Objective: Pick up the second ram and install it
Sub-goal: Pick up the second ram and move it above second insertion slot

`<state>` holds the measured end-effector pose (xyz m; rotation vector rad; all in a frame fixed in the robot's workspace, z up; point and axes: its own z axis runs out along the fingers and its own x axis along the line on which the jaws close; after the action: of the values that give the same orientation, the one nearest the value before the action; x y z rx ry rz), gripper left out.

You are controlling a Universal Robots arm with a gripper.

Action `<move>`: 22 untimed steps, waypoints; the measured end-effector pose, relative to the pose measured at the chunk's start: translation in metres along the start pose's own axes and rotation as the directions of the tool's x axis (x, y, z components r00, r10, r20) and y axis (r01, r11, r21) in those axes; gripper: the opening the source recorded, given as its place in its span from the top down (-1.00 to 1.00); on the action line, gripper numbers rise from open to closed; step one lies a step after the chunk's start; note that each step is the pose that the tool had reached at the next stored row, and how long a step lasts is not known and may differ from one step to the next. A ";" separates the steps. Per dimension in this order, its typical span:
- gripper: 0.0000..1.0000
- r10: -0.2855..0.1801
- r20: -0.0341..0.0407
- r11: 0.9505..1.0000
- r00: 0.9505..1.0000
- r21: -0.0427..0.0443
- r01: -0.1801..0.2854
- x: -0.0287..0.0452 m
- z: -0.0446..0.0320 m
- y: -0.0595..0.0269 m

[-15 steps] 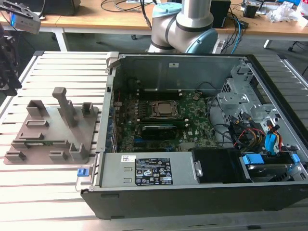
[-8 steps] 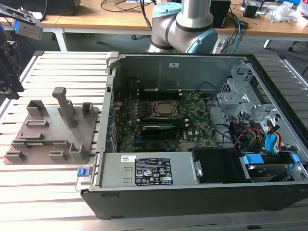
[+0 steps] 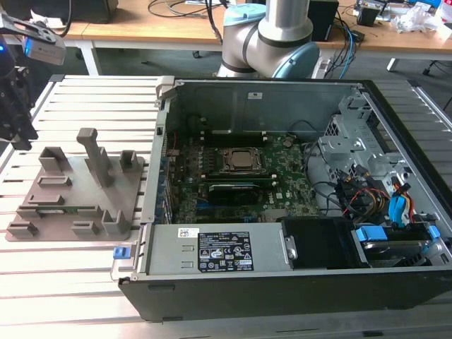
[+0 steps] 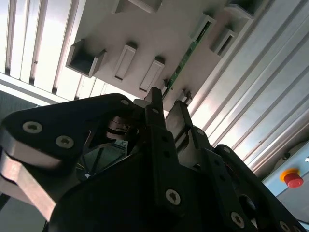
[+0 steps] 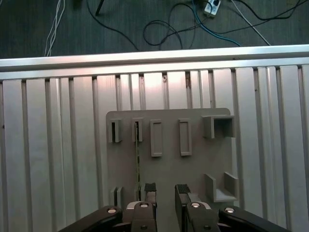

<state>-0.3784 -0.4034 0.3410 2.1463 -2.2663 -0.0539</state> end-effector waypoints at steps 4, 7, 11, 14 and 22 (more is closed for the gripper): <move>0.40 0.000 0.000 1.000 1.000 0.000 0.000 0.0001 0.0062 -0.0002; 0.40 0.000 0.000 1.000 1.000 0.000 0.000 0.0001 0.0082 -0.0003; 0.40 0.000 0.000 1.000 1.000 0.000 0.000 0.0001 0.0122 -0.0005; 0.40 0.000 0.000 1.000 1.000 0.000 0.000 0.0002 0.0153 -0.0006; 0.40 0.000 0.000 1.000 1.000 0.000 0.000 0.0002 0.0245 -0.0010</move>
<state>-0.3784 -0.4034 0.3164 2.1464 -2.2663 -0.0539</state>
